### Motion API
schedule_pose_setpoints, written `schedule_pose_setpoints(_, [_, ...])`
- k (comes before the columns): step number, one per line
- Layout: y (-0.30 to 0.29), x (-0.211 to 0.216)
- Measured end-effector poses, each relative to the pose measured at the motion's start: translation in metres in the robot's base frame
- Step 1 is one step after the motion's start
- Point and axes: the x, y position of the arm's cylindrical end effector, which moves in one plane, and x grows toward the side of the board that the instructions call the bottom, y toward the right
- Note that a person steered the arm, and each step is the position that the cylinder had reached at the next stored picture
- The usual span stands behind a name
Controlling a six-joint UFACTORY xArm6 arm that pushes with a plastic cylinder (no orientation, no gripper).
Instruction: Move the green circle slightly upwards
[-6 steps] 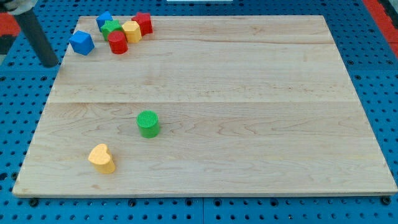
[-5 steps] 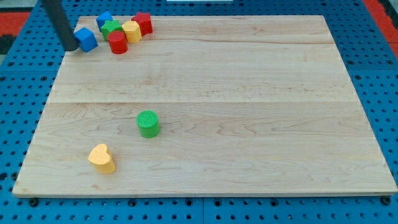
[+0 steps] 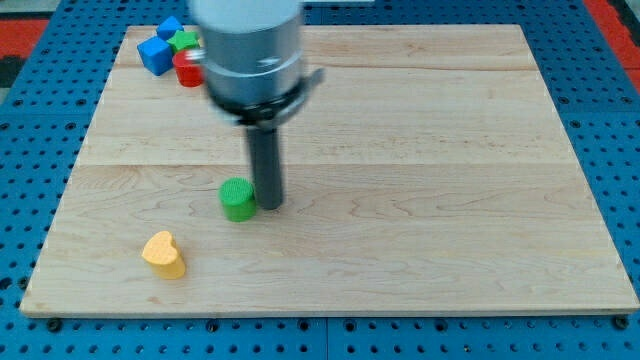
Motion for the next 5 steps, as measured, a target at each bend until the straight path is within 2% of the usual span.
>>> schedule_pose_setpoints(1, [0.021,-0.001])
schedule_pose_setpoints(2, [-0.009,0.033])
schedule_pose_setpoints(3, [-0.083,0.013])
schedule_pose_setpoints(4, [-0.086,-0.054])
schedule_pose_setpoints(5, [-0.065,-0.039])
